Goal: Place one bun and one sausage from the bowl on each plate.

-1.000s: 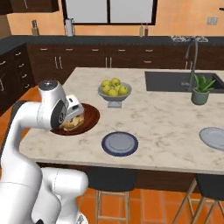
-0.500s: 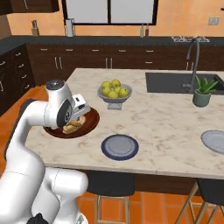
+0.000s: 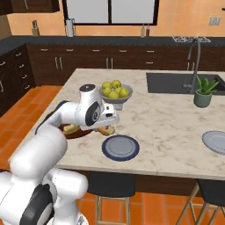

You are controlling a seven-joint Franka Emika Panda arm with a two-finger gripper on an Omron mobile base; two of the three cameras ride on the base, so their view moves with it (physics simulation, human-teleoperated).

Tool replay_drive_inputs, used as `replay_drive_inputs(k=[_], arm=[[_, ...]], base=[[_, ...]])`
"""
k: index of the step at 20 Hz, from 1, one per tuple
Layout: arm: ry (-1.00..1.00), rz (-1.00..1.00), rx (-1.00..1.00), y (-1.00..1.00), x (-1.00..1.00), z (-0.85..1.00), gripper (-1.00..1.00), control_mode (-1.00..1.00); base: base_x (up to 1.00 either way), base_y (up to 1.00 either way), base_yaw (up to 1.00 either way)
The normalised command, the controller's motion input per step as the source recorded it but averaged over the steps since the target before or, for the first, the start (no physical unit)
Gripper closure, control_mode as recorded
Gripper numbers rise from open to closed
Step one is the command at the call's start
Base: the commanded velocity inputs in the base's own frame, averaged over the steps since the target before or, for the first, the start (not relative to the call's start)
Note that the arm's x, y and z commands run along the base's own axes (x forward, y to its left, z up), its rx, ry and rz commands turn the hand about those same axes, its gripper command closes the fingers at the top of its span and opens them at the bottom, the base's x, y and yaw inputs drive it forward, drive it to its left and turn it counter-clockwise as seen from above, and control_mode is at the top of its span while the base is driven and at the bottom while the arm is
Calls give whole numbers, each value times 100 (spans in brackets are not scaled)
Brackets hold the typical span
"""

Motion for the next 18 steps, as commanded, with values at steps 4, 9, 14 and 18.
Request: replay_drive_inputs(k=[4,9,14,18], arm=[[3,-28,0,-84,12,-61,100,-100],[-1,-2,13,-36,1,-50,100,-100],[0,0,6,-33,9,-20,100,-100],[0,0,0,-11,23,-15,100,-100]], base=[[0,0,0],[0,0,0],[0,0,0],[0,0,0]])
